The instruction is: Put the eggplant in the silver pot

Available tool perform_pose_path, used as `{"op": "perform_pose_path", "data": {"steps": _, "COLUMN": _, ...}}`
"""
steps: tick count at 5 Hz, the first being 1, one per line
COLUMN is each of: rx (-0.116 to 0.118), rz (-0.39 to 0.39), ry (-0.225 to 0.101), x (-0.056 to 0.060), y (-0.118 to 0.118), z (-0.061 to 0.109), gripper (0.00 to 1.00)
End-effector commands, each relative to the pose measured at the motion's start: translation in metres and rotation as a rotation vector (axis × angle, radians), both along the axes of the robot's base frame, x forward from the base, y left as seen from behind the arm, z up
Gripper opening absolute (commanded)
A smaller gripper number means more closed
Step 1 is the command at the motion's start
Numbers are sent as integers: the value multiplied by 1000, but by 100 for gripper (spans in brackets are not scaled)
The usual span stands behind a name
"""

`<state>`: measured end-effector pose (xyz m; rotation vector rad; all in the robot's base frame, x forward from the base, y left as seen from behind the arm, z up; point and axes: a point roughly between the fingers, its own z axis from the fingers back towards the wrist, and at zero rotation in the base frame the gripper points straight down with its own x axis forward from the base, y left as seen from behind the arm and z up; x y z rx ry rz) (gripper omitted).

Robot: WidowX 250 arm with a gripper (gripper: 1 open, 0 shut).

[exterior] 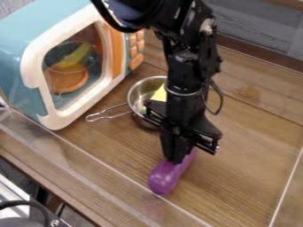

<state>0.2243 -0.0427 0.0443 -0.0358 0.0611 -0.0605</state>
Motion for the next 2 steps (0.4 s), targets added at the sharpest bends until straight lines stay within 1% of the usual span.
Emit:
{"op": "perform_pose_path", "data": {"steps": 1, "rx": 2, "rz": 8, "ry": -22, "x": 4, "y": 4, "z": 5, "gripper": 100}}
{"op": "perform_pose_path", "data": {"steps": 2, "rx": 2, "rz": 8, "ry": -22, "x": 4, "y": 5, "z": 6, "gripper": 0}}
